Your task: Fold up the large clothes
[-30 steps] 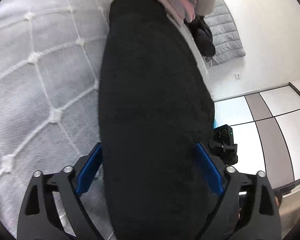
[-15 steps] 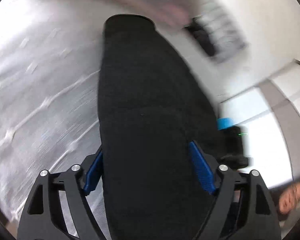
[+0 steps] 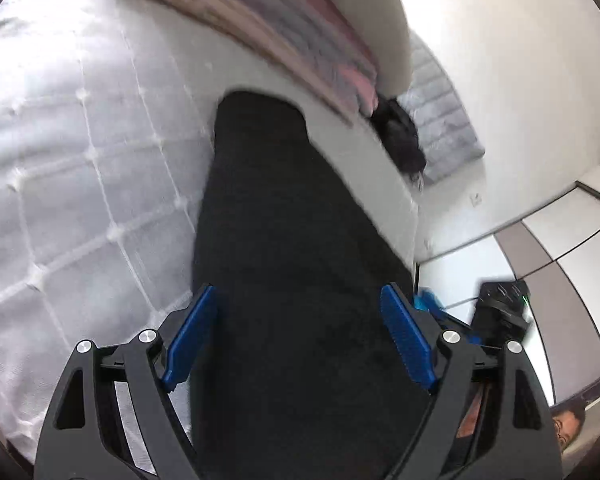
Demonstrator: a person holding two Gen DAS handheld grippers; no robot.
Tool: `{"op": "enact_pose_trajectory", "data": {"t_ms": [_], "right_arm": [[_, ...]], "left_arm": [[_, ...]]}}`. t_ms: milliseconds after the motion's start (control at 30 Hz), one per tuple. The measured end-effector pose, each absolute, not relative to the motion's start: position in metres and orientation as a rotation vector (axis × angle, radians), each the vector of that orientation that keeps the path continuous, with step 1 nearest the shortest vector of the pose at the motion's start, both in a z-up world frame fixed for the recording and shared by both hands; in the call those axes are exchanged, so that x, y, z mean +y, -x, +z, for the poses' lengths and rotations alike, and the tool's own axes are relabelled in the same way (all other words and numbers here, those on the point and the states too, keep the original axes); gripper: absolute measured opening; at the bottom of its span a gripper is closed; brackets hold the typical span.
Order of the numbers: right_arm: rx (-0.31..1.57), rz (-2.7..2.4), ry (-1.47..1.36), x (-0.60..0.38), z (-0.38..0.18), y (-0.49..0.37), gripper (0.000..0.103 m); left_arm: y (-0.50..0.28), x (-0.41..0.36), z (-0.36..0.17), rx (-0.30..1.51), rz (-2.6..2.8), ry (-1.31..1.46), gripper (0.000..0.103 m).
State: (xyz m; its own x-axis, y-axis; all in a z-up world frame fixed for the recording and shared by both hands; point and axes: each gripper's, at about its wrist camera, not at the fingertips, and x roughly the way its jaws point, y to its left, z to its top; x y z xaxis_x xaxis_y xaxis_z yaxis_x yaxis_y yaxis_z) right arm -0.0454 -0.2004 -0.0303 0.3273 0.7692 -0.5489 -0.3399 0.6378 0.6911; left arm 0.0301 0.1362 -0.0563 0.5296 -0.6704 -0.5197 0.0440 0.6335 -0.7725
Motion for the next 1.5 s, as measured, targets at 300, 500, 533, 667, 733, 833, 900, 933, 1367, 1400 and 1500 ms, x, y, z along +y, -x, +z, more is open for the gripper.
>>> {"op": "enact_pose_trajectory", "data": {"t_ms": [300, 500, 533, 667, 733, 833, 900, 933, 1367, 1400, 1500], "right_arm": [[1.092, 0.648, -0.482, -0.22, -0.061, 0.039, 0.078], [1.173, 1.058, -0.313, -0.167, -0.041, 0.097, 0.091], [1.233, 1.067, -0.285, -0.154, -0.044, 0.094, 0.091], [1.411, 0.938, -0.213, -0.155, -0.085, 0.091, 0.078], [1.389, 0.933, -0.233, -0.163, -0.079, 0.095, 0.078], [1.334, 1.05, -0.27, -0.166, -0.055, 0.109, 0.092], [1.406, 0.974, -0.198, -0.161, -0.072, 0.113, 0.092], [1.465, 0.931, -0.164, -0.157, -0.089, 0.112, 0.092], [1.295, 0.915, -0.413, -0.228, -0.024, 0.092, 0.096], [1.279, 0.857, -0.447, -0.24, -0.029, 0.086, 0.096], [1.289, 0.668, -0.506, -0.264, -0.045, 0.069, 0.096]], "left_arm": [[-0.03, 0.124, -0.057, 0.921, -0.479, 0.709, 0.083], [-0.008, 0.138, -0.065, 0.905, -0.494, 0.722, 0.083], [-0.007, 0.138, -0.066, 0.903, -0.494, 0.725, 0.083], [-0.005, 0.138, -0.065, 0.891, -0.511, 0.731, 0.083], [-0.005, 0.138, -0.064, 0.876, -0.514, 0.717, 0.083], [-0.001, 0.141, -0.061, 0.855, -0.521, 0.712, 0.083], [0.001, 0.142, -0.06, 0.854, -0.525, 0.707, 0.084], [0.001, 0.142, -0.06, 0.858, -0.523, 0.701, 0.084], [0.009, 0.154, -0.053, 0.802, -0.614, 0.77, 0.085], [0.013, 0.153, -0.049, 0.781, -0.646, 0.773, 0.087], [0.019, 0.142, -0.041, 0.767, -0.743, 0.745, 0.088]]}}
